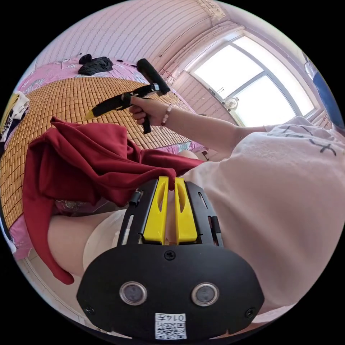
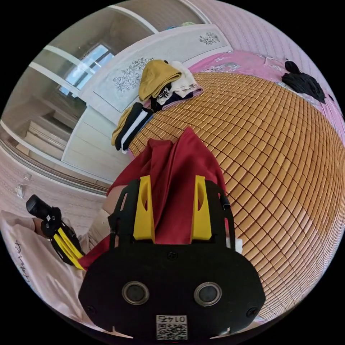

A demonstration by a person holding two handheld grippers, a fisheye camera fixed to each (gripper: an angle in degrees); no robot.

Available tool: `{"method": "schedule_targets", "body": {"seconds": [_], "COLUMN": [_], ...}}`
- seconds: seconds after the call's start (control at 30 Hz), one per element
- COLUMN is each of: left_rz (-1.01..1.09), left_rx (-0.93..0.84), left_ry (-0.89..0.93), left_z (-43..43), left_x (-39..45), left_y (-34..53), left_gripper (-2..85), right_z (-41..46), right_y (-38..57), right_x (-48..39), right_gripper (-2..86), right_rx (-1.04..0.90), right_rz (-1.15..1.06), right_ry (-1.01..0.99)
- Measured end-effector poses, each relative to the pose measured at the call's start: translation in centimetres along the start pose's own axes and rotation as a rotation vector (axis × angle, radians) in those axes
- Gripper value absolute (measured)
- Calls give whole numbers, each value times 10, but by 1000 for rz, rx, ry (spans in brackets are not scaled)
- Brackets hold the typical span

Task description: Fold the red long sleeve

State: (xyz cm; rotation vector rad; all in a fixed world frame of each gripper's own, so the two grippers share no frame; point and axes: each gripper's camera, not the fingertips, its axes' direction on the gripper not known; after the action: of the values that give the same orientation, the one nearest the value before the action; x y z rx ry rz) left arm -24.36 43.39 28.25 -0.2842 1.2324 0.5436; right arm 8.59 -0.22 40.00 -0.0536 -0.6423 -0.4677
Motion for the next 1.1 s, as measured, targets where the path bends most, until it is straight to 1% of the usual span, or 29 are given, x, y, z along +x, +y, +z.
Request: {"method": "schedule_targets", "body": {"seconds": [0.03,0.1,0.13,0.17,0.2,0.23,0.27,0.3,0.37,0.4,0.43,0.5,0.53,0.6,0.67,0.73,0.8,0.83,0.87,0.93,1.0,1.07,1.1], "left_rz": [7,20,18,7,-4,-10,-19,-26,-41,-49,-54,-83,-90,-102,-102,-107,-121,-126,-136,-156,-196,-232,-249], "left_rx": [2,28,39,61,85,101,132,159,189,202,207,209,209,215,217,215,224,226,231,237,255,273,285], "left_ry": [-14,-53,-63,-82,-92,-96,-97,-93,-81,-75,-72,-66,-66,-67,-83,-106,-127,-131,-144,-161,-171,-171,-168], "left_z": [-2,-12,-15,-21,-28,-32,-40,-46,-52,-54,-54,-54,-54,-57,-61,-66,-72,-74,-77,-81,-85,-89,-91], "left_x": [0,-4,-6,-10,-16,-19,-26,-34,-46,-54,-58,-73,-76,-85,-89,-92,-96,-96,-98,-101,-106,-112,-116], "left_y": [-1,-5,-5,-4,-4,-3,-1,0,1,1,0,-4,-5,-9,-12,-13,-12,-12,-11,-9,-5,-3,-2], "left_gripper": [7,8,8,9,11,11,12,14,15,16,16,17,17,17,17,16,15,14,14,14,14,14,15], "right_z": [21,41,41,29,20,-6,-35,-49,-90,-94,-96,-88,-82,-82,-84,-77,-63,-54,-48,-40,-24,10,16], "right_y": [-14,-27,-28,-23,-18,-2,23,39,109,126,160,202,224,242,240,221,195,177,161,139,115,86,81], "right_x": [1,10,20,29,33,38,44,47,63,69,80,99,111,120,128,137,149,156,163,166,168,163,159], "right_gripper": [146,101,53,27,25,23,23,24,30,32,43,73,91,107,130,147,158,163,168,175,174,155,149], "right_rx": [-33,-77,-61,7,49,145,250,298,416,425,414,341,289,314,396,415,392,381,404,472,417,209,167], "right_rz": [27,65,98,124,122,103,90,91,165,199,285,409,507,589,631,641,643,644,670,649,624,547,523], "right_ry": [8,-67,-132,-167,-171,-164,-145,-136,-125,-138,-168,-180,-165,-144,-111,-72,-57,-30,31,108,151,164,190]}}
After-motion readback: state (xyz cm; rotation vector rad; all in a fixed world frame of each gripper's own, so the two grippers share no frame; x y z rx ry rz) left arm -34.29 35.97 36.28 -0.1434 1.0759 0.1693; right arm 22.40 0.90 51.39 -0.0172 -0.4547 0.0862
